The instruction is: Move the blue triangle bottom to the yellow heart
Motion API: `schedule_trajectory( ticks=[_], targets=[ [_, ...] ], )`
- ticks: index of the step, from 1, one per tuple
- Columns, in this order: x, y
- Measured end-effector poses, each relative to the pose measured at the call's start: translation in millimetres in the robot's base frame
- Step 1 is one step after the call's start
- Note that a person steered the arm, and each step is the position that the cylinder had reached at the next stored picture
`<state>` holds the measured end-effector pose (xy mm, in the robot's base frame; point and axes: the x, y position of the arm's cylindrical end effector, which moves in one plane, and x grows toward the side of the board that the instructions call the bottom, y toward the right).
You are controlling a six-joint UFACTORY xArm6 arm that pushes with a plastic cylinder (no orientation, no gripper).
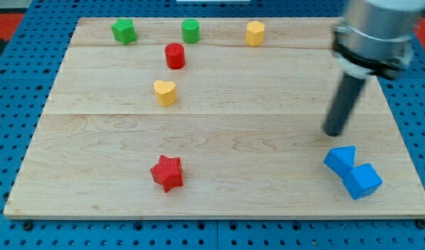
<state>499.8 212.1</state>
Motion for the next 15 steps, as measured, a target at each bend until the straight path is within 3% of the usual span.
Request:
schedule_trajectory(
  ticks=[1, 2, 5, 6, 9, 10, 11, 12, 14, 15],
  targets=[
    [51.4, 77.1],
    [96.2, 53.3],
    [-2.7, -98.4],
    [-31.3, -96.5],
    [-63.4, -91.6],
    [-58.6, -147.5],
    [-66.9, -167.2],
    [-106.1, -128.9],
    [-73.4, -208.5],
    [-71.1, -187.5]
  ],
)
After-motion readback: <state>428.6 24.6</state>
